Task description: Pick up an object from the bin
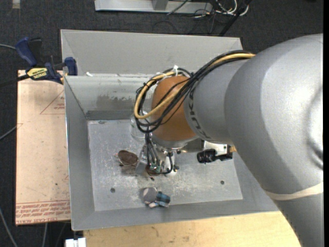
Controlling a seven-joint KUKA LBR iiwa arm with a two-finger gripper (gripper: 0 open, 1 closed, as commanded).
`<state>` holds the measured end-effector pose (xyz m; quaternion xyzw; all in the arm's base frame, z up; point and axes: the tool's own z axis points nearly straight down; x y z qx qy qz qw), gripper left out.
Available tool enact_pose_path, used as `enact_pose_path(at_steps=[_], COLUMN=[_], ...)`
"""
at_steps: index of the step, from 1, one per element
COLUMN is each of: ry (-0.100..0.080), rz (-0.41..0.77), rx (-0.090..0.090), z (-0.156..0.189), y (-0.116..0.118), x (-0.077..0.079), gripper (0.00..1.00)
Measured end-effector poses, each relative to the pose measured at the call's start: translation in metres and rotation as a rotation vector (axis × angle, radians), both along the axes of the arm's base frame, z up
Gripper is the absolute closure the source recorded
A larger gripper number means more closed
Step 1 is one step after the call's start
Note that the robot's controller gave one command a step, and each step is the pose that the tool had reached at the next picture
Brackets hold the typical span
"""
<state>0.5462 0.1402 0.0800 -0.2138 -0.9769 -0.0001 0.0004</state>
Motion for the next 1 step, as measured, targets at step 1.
enact_pose_path(at_steps=[1], ry=[0.002], rz=[-0.001], rx=[0.0], z=[0.0097], y=[-0.0001], x=[-0.0006], gripper=[1.0])
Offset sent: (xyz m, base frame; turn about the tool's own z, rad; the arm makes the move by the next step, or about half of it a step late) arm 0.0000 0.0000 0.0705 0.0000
